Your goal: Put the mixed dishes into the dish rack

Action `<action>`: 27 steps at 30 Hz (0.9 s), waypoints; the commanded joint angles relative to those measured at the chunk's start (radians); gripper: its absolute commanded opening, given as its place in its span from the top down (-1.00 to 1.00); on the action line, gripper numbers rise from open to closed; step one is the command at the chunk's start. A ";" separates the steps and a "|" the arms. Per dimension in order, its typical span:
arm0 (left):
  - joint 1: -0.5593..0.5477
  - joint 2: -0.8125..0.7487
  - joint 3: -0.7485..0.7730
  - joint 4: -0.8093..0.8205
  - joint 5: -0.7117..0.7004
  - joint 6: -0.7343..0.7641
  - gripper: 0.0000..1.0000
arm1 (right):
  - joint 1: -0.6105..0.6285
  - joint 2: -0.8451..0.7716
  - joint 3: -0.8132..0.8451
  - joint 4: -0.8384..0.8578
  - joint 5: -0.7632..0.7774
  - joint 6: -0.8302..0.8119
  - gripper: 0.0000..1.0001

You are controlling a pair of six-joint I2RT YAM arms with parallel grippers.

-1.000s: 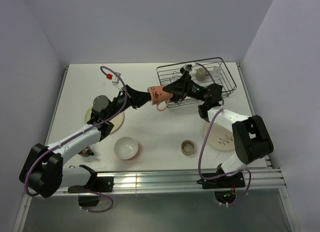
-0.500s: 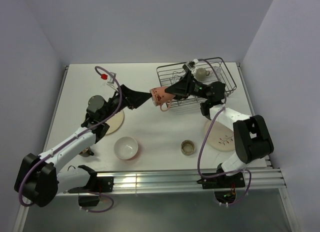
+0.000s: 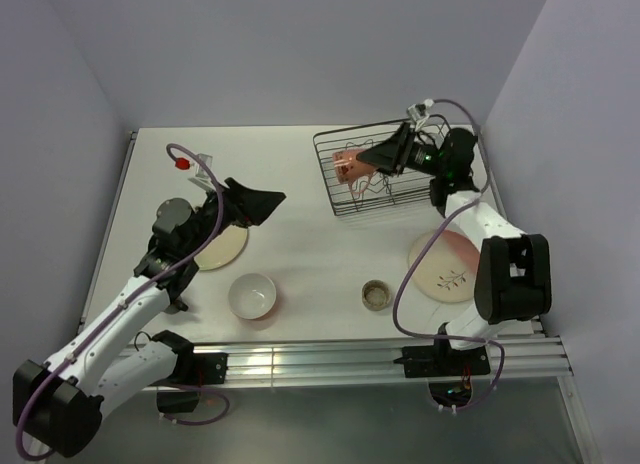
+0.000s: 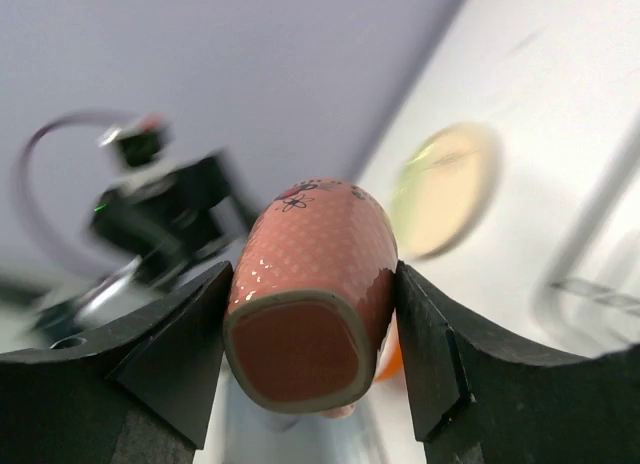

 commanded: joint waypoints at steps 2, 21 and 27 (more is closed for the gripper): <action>0.007 -0.077 0.016 -0.161 -0.114 0.115 -0.64 | -0.072 -0.040 0.346 -0.964 0.179 -0.916 0.92; 0.012 -0.256 -0.102 -0.281 -0.201 0.136 -0.66 | -0.200 0.309 0.818 -1.507 0.807 -1.773 0.93; 0.012 -0.266 -0.122 -0.282 -0.206 0.132 -0.67 | -0.198 0.391 0.868 -1.496 0.885 -1.866 0.93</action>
